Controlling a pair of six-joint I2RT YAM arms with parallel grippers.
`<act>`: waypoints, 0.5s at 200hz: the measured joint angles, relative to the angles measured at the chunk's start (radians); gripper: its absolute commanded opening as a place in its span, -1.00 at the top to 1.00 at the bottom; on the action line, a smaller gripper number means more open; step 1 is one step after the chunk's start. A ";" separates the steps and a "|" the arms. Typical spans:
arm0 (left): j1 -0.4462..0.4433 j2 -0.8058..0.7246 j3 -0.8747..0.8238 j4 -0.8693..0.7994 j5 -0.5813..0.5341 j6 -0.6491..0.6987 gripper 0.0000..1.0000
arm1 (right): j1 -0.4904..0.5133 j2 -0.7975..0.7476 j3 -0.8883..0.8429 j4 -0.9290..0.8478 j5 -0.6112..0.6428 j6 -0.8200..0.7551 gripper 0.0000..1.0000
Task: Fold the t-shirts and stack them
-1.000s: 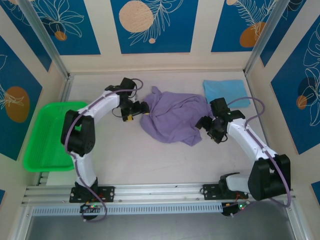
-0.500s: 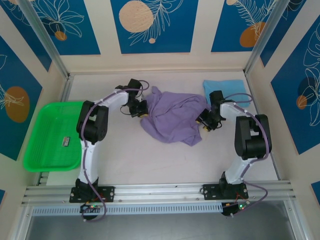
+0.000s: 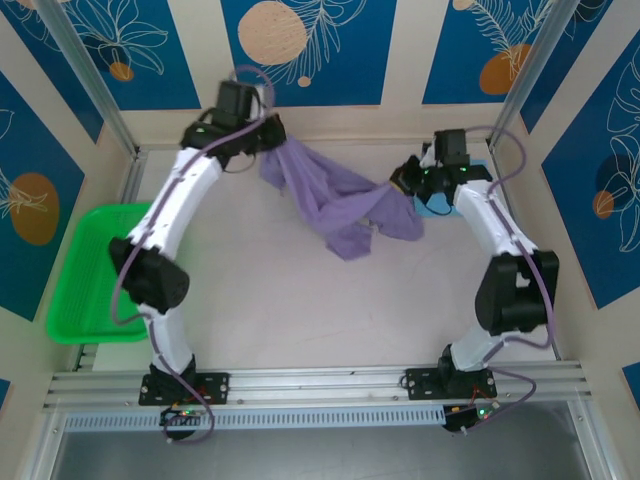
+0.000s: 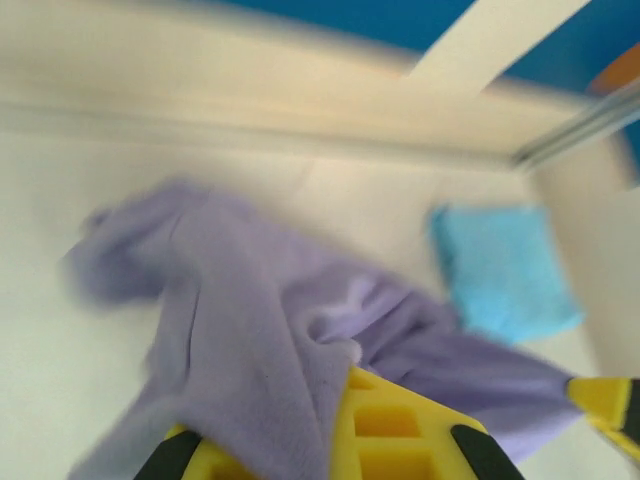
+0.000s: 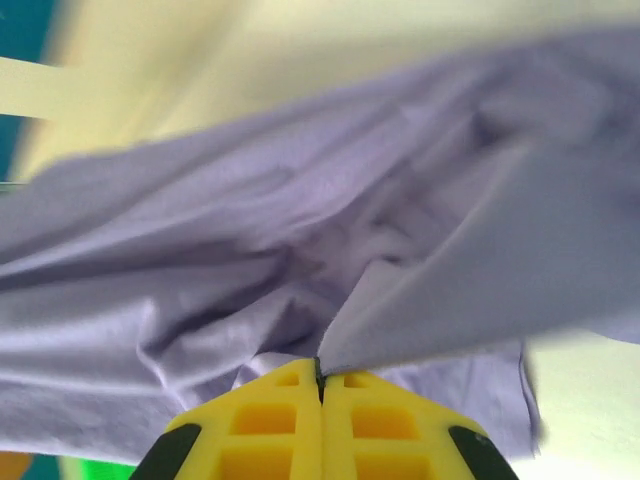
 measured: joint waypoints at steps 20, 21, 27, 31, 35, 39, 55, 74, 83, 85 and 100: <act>0.000 -0.158 0.031 0.053 -0.051 0.035 0.92 | 0.000 -0.138 0.039 0.058 -0.014 -0.001 1.00; 0.000 -0.163 0.032 0.055 -0.053 0.037 0.92 | 0.000 -0.142 0.040 0.059 -0.014 -0.001 1.00; 0.000 -0.200 0.038 0.065 -0.071 0.043 0.92 | 0.000 -0.176 0.046 0.069 -0.014 -0.003 1.00; 0.000 -0.224 0.043 0.070 -0.084 0.052 0.92 | 0.000 -0.198 0.048 0.075 -0.014 -0.004 1.00; 0.000 -0.243 0.047 0.073 -0.097 0.058 0.93 | 0.000 -0.215 0.049 0.079 -0.013 -0.005 1.00; 0.000 -0.258 0.049 0.076 -0.107 0.063 0.93 | 0.000 -0.231 0.050 0.082 -0.013 -0.008 1.00; 0.000 -0.309 0.048 0.074 -0.143 0.077 0.92 | -0.001 -0.274 0.047 0.082 -0.015 -0.011 1.00; 0.000 -0.345 0.008 0.071 -0.154 0.091 0.90 | 0.005 -0.320 0.017 0.080 -0.018 -0.019 1.00; 0.000 -0.363 -0.019 0.071 -0.153 0.093 0.88 | 0.017 -0.349 0.002 0.078 -0.009 -0.034 1.00; 0.000 -0.365 -0.024 0.071 -0.153 0.093 0.87 | 0.021 -0.357 -0.002 0.076 -0.005 -0.037 1.00; 0.000 -0.391 -0.063 0.072 -0.145 0.096 0.81 | 0.058 -0.419 -0.011 0.072 0.027 -0.067 1.00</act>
